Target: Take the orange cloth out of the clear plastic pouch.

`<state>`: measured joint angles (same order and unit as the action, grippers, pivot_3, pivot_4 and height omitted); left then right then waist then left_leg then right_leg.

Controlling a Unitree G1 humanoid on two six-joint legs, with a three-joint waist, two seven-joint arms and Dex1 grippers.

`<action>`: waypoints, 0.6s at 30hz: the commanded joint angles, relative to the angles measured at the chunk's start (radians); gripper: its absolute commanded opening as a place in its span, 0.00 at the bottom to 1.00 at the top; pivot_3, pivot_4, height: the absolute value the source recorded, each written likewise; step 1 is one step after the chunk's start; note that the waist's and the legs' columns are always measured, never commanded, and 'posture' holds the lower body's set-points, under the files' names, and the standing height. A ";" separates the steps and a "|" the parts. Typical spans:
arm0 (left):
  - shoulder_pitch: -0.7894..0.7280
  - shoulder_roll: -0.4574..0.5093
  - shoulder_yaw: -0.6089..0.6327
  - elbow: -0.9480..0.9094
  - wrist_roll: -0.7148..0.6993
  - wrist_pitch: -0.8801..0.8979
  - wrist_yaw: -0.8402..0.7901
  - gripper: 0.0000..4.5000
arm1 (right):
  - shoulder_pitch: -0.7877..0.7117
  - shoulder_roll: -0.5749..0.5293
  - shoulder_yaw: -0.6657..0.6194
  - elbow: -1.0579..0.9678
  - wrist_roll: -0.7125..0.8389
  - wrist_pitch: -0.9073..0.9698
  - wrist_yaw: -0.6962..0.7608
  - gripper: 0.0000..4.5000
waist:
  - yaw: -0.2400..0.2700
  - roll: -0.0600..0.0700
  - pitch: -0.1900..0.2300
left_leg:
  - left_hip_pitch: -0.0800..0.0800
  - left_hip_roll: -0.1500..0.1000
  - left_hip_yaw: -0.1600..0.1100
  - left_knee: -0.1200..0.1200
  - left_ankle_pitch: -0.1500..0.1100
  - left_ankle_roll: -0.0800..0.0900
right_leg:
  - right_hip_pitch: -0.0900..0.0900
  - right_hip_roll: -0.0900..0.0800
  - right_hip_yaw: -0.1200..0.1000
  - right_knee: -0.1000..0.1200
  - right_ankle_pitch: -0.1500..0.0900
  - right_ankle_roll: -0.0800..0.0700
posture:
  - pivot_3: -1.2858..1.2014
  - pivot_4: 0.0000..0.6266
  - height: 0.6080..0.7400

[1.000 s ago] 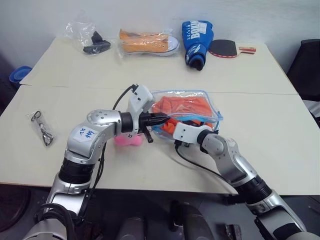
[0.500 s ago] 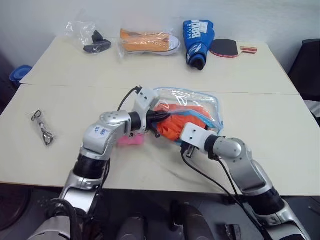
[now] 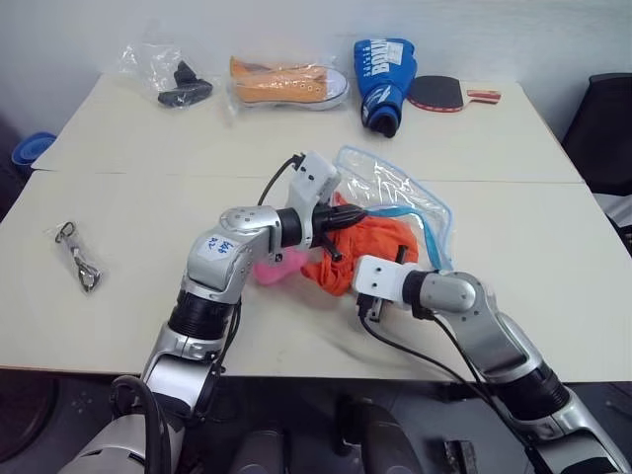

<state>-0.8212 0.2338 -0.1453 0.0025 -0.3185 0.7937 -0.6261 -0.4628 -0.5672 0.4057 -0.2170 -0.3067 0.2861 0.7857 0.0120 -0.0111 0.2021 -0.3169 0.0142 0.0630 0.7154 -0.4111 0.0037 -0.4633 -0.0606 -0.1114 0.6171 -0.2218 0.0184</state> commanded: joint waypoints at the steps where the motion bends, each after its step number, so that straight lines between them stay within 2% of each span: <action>1: -0.033 -0.005 -0.029 0.019 0.043 -0.047 0.018 0.00 | -0.008 -0.047 0.043 -0.011 -0.070 -0.141 0.003 0.01 | 0.000 0.000 0.000 | 0.000 0.000 0.000 0.000 0.000 0.000 | 0.000 0.000 0.000 -0.001 0.000 0.000 | 0.52 0.24 1.00; 7: -0.052 0.033 -0.085 0.173 0.199 -0.178 0.088 0.00 | 0.080 -0.125 -0.084 -0.226 0.043 -0.120 0.093 0.01 | 0.011 0.000 0.000 | -0.001 0.000 0.000 0.000 0.000 0.000 | 0.000 0.000 -0.001 -0.004 0.000 0.000 | 0.52 0.24 1.00; 11: -0.037 0.081 -0.125 0.248 0.292 -0.276 0.088 0.00 | 0.152 -0.184 -0.305 -0.436 0.362 0.075 0.237 0.01 | 0.013 0.000 0.000 | -0.001 0.000 -0.001 0.000 0.000 0.000 | 0.000 0.000 -0.001 -0.005 0.000 0.000 | 0.52 0.24 1.00; 15: 0.005 0.114 -0.140 0.227 0.310 -0.311 0.038 0.00 | 0.075 -0.246 -0.467 -0.464 0.524 0.233 0.262 0.01 | 0.008 0.000 0.000 | 0.000 0.000 -0.001 0.000 0.000 0.000 | 0.001 0.000 -0.001 -0.005 0.000 0.000 | 0.52 0.24 1.00; 18: 0.078 0.163 -0.167 0.125 0.293 -0.310 -0.057 0.00 | -0.074 -0.314 -0.558 -0.348 0.566 0.286 0.249 0.01 | 0.007 0.000 0.000 | 0.000 0.001 0.000 0.000 0.000 0.000 | 0.001 0.000 -0.001 -0.004 0.001 0.000 | 0.52 0.24 1.00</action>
<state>-0.7774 0.3665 -0.2942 0.1935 -0.0293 0.4883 -0.6299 -0.4777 -0.8493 -0.0789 -0.6025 0.2267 0.5556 1.0463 0.0189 -0.0109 0.2022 -0.3168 0.0151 0.0625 0.7145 -0.4113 0.0039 -0.4632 -0.0606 -0.1122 0.6125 -0.2212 0.0179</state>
